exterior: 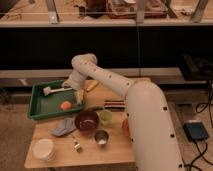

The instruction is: Place apple in purple bowl

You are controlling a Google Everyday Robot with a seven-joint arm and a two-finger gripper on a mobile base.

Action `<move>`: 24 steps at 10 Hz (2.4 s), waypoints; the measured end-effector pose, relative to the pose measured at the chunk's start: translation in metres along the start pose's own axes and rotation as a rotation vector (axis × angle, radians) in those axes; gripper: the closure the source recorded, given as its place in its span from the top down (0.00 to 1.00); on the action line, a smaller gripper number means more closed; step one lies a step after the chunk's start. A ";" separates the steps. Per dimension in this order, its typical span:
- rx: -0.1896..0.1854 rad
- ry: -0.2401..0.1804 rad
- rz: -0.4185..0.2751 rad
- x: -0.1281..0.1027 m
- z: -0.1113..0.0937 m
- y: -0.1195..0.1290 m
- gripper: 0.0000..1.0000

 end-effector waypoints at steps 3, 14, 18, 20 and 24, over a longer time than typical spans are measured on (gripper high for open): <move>0.000 0.000 0.000 0.000 0.000 0.000 0.80; 0.000 0.000 0.000 0.000 0.000 0.000 0.80; 0.001 0.001 -0.002 0.000 0.000 0.000 0.80; -0.036 0.039 -0.081 -0.004 0.001 -0.005 0.80; -0.137 0.129 -0.566 -0.032 0.003 -0.018 0.80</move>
